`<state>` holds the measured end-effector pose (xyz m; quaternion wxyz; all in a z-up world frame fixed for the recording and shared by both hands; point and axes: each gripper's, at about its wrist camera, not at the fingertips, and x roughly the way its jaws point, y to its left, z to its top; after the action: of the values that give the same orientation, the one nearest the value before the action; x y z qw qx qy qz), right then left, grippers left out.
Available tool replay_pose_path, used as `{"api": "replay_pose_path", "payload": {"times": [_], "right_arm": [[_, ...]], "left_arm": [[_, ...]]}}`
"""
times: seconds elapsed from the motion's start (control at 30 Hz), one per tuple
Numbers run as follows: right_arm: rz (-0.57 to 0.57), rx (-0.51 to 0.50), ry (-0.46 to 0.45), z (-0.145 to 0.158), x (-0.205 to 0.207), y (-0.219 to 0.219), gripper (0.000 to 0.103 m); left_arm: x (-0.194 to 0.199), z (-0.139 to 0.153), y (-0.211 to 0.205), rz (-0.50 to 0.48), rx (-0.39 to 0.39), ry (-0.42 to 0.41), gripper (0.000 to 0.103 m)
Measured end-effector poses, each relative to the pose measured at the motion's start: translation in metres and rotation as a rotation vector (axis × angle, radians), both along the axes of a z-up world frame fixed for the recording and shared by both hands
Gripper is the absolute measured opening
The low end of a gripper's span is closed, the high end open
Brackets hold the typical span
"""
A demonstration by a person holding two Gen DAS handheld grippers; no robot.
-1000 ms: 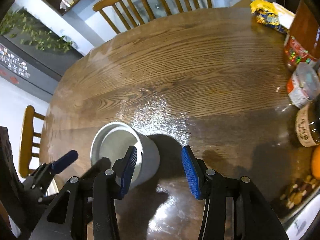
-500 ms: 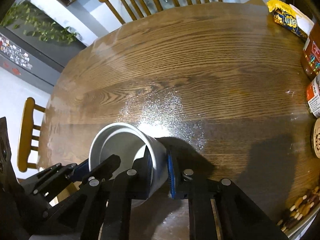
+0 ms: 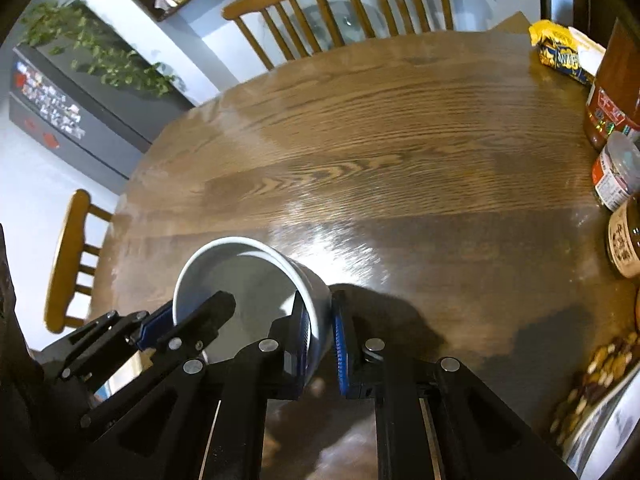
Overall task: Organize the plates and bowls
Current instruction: 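Grasp the ramekin's rim with the left gripper and lift, then carry the ramekin over the nested bowls and lower it inside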
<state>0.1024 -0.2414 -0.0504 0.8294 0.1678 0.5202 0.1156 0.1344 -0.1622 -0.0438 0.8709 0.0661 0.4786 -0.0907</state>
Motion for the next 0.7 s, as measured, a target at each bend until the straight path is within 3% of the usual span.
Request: {"api": "replay_pose_path", "payload": {"times": [0.23, 0.7], "right_arm": [[0.057, -0.023, -0.048, 0.024, -0.028, 0.038, 0.014], [0.208, -0.055, -0.098, 0.055, -0.056, 0.129, 0.014]], "left_arm": [[-0.039, 0.02, 0.033, 0.035, -0.001, -0.064, 0.008], [-0.091, 0.049, 0.118, 0.17, -0.029, -0.101, 0.008]]}}
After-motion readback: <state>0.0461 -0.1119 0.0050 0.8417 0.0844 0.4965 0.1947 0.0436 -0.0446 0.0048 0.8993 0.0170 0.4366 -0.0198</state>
